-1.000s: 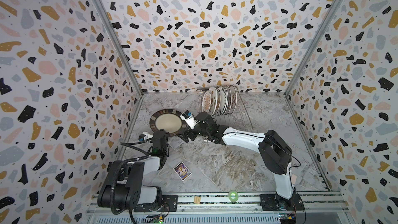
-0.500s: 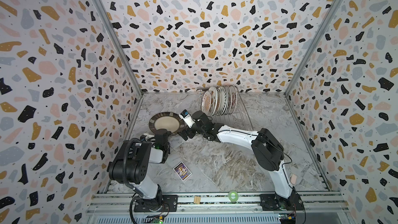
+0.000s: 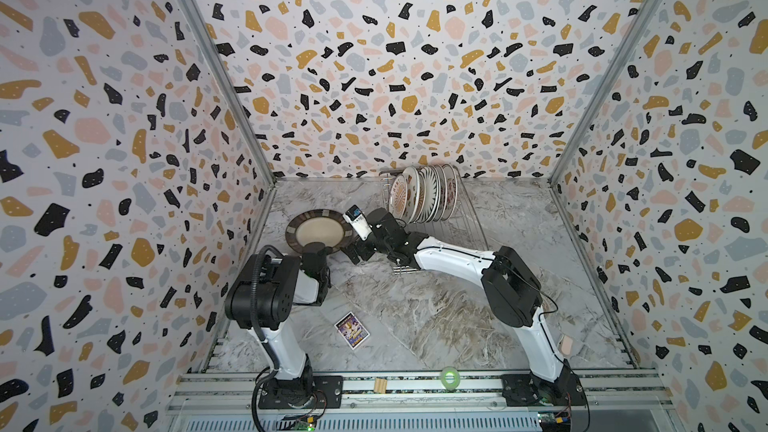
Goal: Unload the plates from the dish rack
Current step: 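Lower the plate flat onto the table with the left gripper and open it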
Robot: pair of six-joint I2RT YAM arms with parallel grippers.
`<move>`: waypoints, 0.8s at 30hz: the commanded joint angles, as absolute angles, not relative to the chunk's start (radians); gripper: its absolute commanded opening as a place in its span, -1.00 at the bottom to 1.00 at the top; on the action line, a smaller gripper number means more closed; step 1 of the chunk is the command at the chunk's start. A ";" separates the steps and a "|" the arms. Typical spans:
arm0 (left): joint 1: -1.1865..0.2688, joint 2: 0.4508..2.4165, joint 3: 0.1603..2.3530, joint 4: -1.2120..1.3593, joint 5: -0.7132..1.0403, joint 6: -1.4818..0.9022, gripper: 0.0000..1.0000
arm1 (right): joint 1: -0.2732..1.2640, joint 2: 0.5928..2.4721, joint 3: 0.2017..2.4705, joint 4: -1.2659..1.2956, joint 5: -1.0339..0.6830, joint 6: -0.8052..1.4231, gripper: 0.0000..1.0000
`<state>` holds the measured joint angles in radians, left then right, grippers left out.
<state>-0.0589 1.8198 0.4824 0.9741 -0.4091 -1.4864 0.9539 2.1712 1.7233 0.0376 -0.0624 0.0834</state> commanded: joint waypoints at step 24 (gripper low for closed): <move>-0.040 1.828 0.513 1.044 -0.466 -1.448 -0.31 | 0.979 2.056 1.659 0.035 0.013 0.052 0.98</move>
<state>-0.0467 1.8423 0.5129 0.9871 -0.4385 -1.4761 0.9741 2.1441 1.6600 0.0265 -0.0071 0.0624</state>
